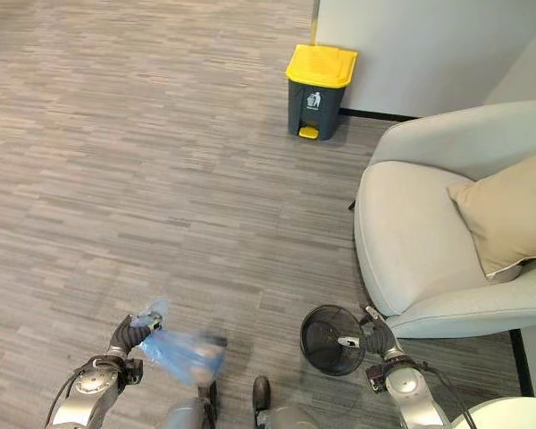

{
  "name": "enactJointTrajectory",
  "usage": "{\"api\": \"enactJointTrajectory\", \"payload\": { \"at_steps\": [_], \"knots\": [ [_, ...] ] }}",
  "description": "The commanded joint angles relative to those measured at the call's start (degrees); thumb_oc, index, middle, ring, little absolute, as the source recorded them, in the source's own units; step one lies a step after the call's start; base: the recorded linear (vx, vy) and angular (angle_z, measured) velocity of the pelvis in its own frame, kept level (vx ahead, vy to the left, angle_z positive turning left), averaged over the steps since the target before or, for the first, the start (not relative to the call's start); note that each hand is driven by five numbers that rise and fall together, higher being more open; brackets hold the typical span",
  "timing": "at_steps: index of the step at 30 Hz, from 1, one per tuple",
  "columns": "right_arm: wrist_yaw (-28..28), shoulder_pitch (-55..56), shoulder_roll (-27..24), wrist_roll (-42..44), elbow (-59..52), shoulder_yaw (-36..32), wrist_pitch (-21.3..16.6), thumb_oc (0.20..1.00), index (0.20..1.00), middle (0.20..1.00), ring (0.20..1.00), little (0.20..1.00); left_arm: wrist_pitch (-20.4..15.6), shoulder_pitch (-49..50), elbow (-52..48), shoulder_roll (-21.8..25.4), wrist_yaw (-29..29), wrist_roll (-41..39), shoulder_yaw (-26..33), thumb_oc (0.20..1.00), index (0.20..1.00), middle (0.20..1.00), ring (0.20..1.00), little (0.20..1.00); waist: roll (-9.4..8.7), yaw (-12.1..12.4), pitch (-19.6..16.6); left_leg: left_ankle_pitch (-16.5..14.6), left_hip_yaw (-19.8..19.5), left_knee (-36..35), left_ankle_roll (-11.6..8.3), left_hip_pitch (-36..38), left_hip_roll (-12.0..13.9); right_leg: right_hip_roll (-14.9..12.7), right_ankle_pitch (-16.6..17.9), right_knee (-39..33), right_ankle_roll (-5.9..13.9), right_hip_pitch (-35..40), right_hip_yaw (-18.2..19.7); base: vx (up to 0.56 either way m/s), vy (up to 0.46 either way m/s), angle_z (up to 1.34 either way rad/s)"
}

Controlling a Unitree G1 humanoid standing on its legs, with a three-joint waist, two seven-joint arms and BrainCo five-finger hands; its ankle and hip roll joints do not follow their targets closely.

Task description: Gather garbage on tea table into small bin, then transfer packed bag to large trash can.

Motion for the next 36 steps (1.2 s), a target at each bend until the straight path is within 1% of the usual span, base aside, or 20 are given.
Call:
{"api": "enactJointTrajectory", "payload": {
  "at_steps": [1, 4, 6, 7, 9, 10, 12, 14, 16, 17, 18, 19, 20, 23, 27, 28, 30, 31, 34, 36],
  "knots": [
    [-1.7, 1.6, -1.2, 0.6, -1.3, 0.3, -1.6, 1.0, 1.0, 1.0, 1.0, 1.0, -2.4, 0.6, -3.2, 3.2, 0.0, 1.5, 1.2, 0.2, 0.2, 0.2, 0.2, 0.2, 0.73, 2.1, -0.4, 2.7, 0.2, 1.8, 0.84, 0.7, -1.7, -5.4, -7.8, 5.3, 7.15, -0.5, 1.0, 0.35, 0.132, -0.4],
    [-1.4, 1.5, -0.8, 0.4, -1.0, 0.5, -1.8, 1.0, 1.0, 1.0, 1.0, 1.0, -2.4, 1.3, -3.7, 3.2, -0.2, 1.4, 1.5, 0.2, 0.2, 0.2, 0.2, 0.2, 0.85, 2.6, -1.1, 2.2, -0.9, 1.4, 1.28, 1.8, -1.8, -5.5, -9.0, 5.5, 7.55, 1.2, 3.0, 0.26, 0.115, -0.4],
    [-1.2, 1.6, -0.3, 0.1, -1.0, 0.6, -1.7, 1.0, 1.0, 1.0, 1.0, 1.0, -2.4, 1.7, -3.6, 3.4, -0.4, 1.5, 1.6, 0.2, 0.2, 0.2, 0.2, 0.2, 0.61, 2.8, -1.7, 1.5, -0.7, 2.4, 1.91, 2.3, -1.9, -6.8, -9.6, 5.9, 8.04, 2.3, 3.8, 0.41, 0.223, -0.65],
    [-1.0, 1.2, 0.5, 0.5, -1.2, 0.6, -1.6, 1.0, 1.0, 1.0, 1.0, 1.0, -2.5, 2.0, -3.7, 3.7, -0.2, 1.4, 2.0, 0.2, 0.2, 0.2, 0.2, 0.2, 0.17, 3.1, -2.0, 0.2, 0.1, 4.1, 2.75, 2.2, -2.3, -8.4, -10.0, 6.7, 8.86, 2.8, 4.8, 0.43, 0.285, -0.63],
    [-0.6, 0.9, 0.9, 0.6, -1.3, 1.0, -1.6, 1.0, 1.0, 1.0, 1.0, 1.0, -2.5, 2.1, -3.8, 3.9, -0.3, 1.3, 2.2, 0.2, 0.2, 0.2, 0.2, 0.2, -0.12, 3.7, -2.2, -0.9, 0.8, 5.1, 3.36, 2.2, -2.3, -9.0, -10.2, 7.7, 9.21, 2.3, 5.8, 0.27, 0.2, -0.72],
    [-0.5, -0.3, 1.3, 0.7, -0.9, 1.3, -1.6, 1.0, 1.0, 1.0, 1.0, 1.0, -2.5, 1.7, -3.9, 4.3, 0.1, 0.6, 2.6, 0.2, 0.2, 0.2, 0.2, 0.2, -0.52, 4.1, -2.3, -2.7, 2.0, 6.9, 4.43, 2.1, -2.4, -10.4, -9.9, 10.1, 10.07, 1.3, 6.4, 0.21, 0.168, -0.6],
    [-0.2, -1.4, 1.6, 1.2, -1.0, 1.4, -1.4, 1.0, 1.0, 1.0, 1.0, 1.0, -2.6, 1.2, -4.3, 5.0, 0.4, 0.3, 3.0, 0.2, 0.2, 0.2, 0.2, 0.2, -0.81, 4.5, -2.5, -5.1, 2.9, 7.2, 6.07, 3.2, -2.9, -11.2, -9.3, 15.5, 11.12, -1.1, 7.7, 0.29, 0.203, -0.59],
    [-0.4, -2.0, 1.8, 1.5, -0.7, 1.5, -1.7, 1.0, 1.0, 1.0, 1.0, 1.0, -2.6, 0.9, -4.2, 5.1, 0.6, 0.3, 3.1, 0.2, 0.2, 0.2, 0.2, 0.2, -0.74, 4.5, -2.4, -5.7, 3.1, 7.0, 6.51, 3.8, -3.3, -11.4, -8.0, 17.4, 11.63, -2.2, 7.7, 0.22, 0.128, -0.33],
    [-0.3, -2.6, 2.0, 1.7, -0.6, 1.7, -1.5, 1.0, 1.0, 1.0, 1.0, 1.0, -2.6, 0.7, -4.1, 4.9, 0.9, 0.1, 3.2, 0.2, 0.2, 0.2, 0.2, 0.2, -0.69, 4.4, -2.3, -6.7, 3.3, 6.2, 7.0, 5.9, -3.7, -11.5, -6.5, 18.1, 11.81, -4.6, 7.0, 0.23, 0.091, -0.22],
    [-0.3, -3.4, 1.9, 1.9, -0.5, 2.0, -1.4, 1.0, 1.0, 1.0, 1.0, 1.0, -2.7, 0.6, -4.2, 4.9, 1.1, -0.3, 3.4, 0.2, 0.2, 0.2, 0.2, 0.2, -0.35, 4.3, -2.0, -7.4, 3.7, 4.9, 7.13, 7.7, -3.7, -11.6, -4.7, 17.2, 11.83, -8.1, 4.9, 0.13, 0.021, -0.41],
    [-0.3, -3.4, 1.9, 1.9, -0.5, 2.0, -1.4, 1.0, 1.0, 1.0, 1.0, 1.0, -2.7, 0.6, -4.2, 4.9, 1.1, -0.3, 3.4, 0.2, 0.2, 0.2, 0.2, 0.2, -0.33, 4.3, -2.0, -7.4, 3.6, 4.9, 7.12, 7.8, -3.7, -11.6, -4.7, 17.2, 11.83, -8.0, 4.9, 0.2, 0.031, -0.37],
    [-0.3, -3.9, 1.7, 1.9, -0.5, 2.3, -1.3, 1.0, 1.0, 1.0, 1.0, 1.0, -2.8, 0.5, -4.1, 5.0, 1.3, -0.5, 3.3, 0.2, 0.2, 0.2, 0.2, 0.2, -0.03, 4.1, -1.7, -7.8, 3.9, 4.1, 7.06, 9.0, -3.5, -11.7, -4.0, 16.4, 11.86, -9.9, 3.2, 0.36, 0.019, -0.12],
    [-0.3, -4.2, 1.5, 2.1, -0.8, 2.5, -1.2, 1.0, 1.0, 1.0, 1.0, 1.0, -2.8, 0.7, -3.6, 4.9, 1.5, -0.7, 3.2, 0.2, 0.2, 0.2, 0.2, 0.2, 0.25, 3.2, -0.9, -9.4, 4.2, 2.3, 6.9, 13.2, -3.7, -12.4, -1.4, 12.5, 12.19, -14.3, -1.2, 0.47, 0.014, -0.23],
    [0.1, -3.8, 1.2, 1.5, -1.2, 2.8, -0.9, 1.0, 1.0, 1.0, 1.0, 1.0, -2.8, 0.2, -2.7, 4.2, 1.2, -0.6, 3.2, 0.2, 0.2, 0.2, 0.2, 0.2, 0.46, 1.5, 0.6, -12.9, 2.5, 2.2, 5.83, 19.4, -4.1, -13.4, 1.8, 6.8, 13.33, -18.5, -5.9, 0.55, -0.09, -0.14],
    [0.0, -2.5, 1.1, 1.6, -1.8, 2.6, -1.0, 1.0, 1.0, 1.0, 1.0, 1.0, -2.9, 0.1, -2.8, 3.8, 1.3, -0.6, 2.8, 0.2, 0.2, 0.2, 0.2, 0.2, 0.18, 0.6, 0.3, -15.6, -0.1, 1.5, 4.59, 24.2, -4.2, -13.8, 3.6, 5.8, 13.94, -19.7, -5.8, 0.48, -0.22, 0.51],
    [0.1, -1.7, 0.7, 1.5, -2.3, 2.2, -1.0, 1.0, 1.0, 1.0, 1.0, 1.0, -2.8, 0.5, -2.9, 3.8, 1.2, -0.7, 2.7, 0.2, 0.2, 0.2, 0.2, 0.2, 0.34, 0.1, -0.7, -16.2, -1.0, 1.0, 3.53, 26.4, -2.9, -13.9, 4.1, 7.7, 13.05, -19.6, -4.5, 0.38, -0.212, 0.55],
    [-0.3, -1.2, 0.1, 1.7, -2.1, 1.9, -1.0, 1.0, 1.0, 1.0, 1.0, 1.0, -2.8, 0.9, -2.9, 3.3, 1.3, -0.7, 2.2, 0.2, 0.2, 0.2, 0.2, 0.2, 1.74, -0.6, -1.4, -14.4, -1.7, 2.9, 1.95, 26.9, -0.5, -12.6, 3.2, 9.9, 11.6, -19.0, -4.1, 0.36, -0.22, 0.56],
    [-0.3, -1.2, 0.1, 1.7, -2.1, 1.9, -1.0, 1.0, 1.0, 1.0, 1.0, 1.0, -2.8, 0.9, -2.9, 3.3, 1.3, -0.7, 2.3, 0.2, 0.2, 0.2, 0.2, 0.2, 1.55, -0.7, -1.5, -14.2, -1.8, 2.9, 1.97, 26.7, -0.7, -12.8, 3.3, 9.8, 11.61, -19.1, -4.1, 0.23, -0.175, 0.35],
    [-0.8, -0.8, -0.5, 2.2, -2.0, 1.2, -1.5, 1.0, 1.0, 1.0, 1.0, 1.0, -2.6, 0.8, -3.0, 2.8, 1.0, -1.3, 1.8, 0.2, 0.2, 0.2, 0.2, 0.2, 2.8, -1.4, -2.6, -6.3, -2.2, 9.6, -0.82, 24.1, 2.4, -11.0, 0.8, 10.7, 9.28, -17.2, -4.7, 0.26, -0.237, 0.26],
    [-0.8, -0.3, -1.0, 2.6, -2.1, 0.7, -1.6, 1.0, 1.0, 1.0, 1.0, 1.0, -2.5, 0.8, -3.2, 2.8, 0.6, -1.6, 1.6, 0.2, 0.2, 0.2, 0.2, 0.2, 2.61, -1.6, -2.6, -2.9, -1.6, 15.6, -0.87, 21.7, 3.3, -10.1, -1.0, 10.8, 7.72, -15.5, -4.8, 0.31, -0.269, 0.03]
  ]
}}
